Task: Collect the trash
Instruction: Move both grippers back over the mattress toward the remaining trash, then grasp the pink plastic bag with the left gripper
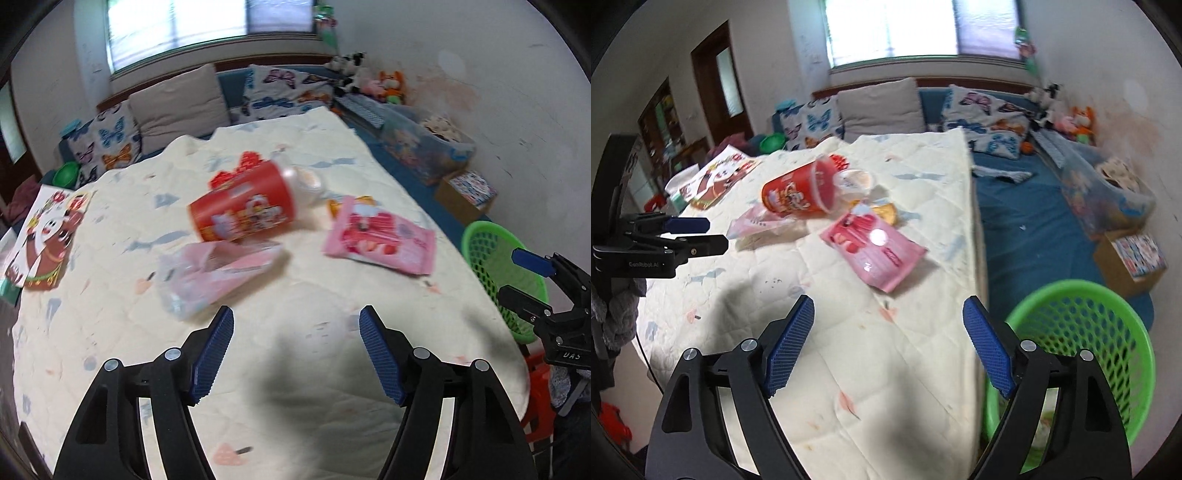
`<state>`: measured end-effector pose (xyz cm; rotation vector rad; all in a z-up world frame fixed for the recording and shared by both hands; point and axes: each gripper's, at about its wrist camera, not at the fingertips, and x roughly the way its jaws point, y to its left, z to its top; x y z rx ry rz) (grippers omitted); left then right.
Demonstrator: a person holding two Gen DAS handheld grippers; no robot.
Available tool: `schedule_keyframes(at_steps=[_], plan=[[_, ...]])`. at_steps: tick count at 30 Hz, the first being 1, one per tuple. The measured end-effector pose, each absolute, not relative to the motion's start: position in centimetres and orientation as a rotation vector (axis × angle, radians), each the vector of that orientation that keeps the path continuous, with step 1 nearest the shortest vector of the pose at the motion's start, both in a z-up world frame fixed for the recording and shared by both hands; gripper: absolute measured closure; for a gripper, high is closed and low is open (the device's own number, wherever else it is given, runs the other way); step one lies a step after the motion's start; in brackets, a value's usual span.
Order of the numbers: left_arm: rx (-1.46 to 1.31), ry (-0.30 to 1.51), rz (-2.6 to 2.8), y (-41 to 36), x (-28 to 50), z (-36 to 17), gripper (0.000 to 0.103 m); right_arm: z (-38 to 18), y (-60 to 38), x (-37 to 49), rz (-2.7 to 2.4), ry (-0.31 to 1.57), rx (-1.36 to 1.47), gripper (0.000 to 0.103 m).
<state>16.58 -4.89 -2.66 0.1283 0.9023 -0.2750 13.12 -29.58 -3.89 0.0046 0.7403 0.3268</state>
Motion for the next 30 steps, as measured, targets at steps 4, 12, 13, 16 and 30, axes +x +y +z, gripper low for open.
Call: schedule_keyframes(at_steps=[4, 12, 13, 16, 30], plan=[[0.113, 0.908, -0.241, -2.8, 17.1, -3.1, 0.031, -4.2, -27.5, 14.8, 0.362, 0.758, -0.045, 0.020], [0.095, 0.926, -0.175, 0.6, 18.4, -4.2, 0.027, -5.7, -25.0, 18.4, 0.386, 0.793, -0.135, 0.020], [0.092, 0.929, -0.171, 0.9, 18.6, -4.4, 0.027, -5.8, -24.8, 18.7, 0.387, 0.797, -0.145, 0.020], [0.086, 0.937, -0.156, 1.6, 19.1, -4.9, 0.026, -6.5, -24.0, 20.0, 0.389, 0.810, -0.180, 0.020], [0.109, 0.953, -0.152, 2.6, 21.9, -6.8, 0.012, -9.5, -22.9, 24.4, 0.369, 0.880, -0.261, 0.020]])
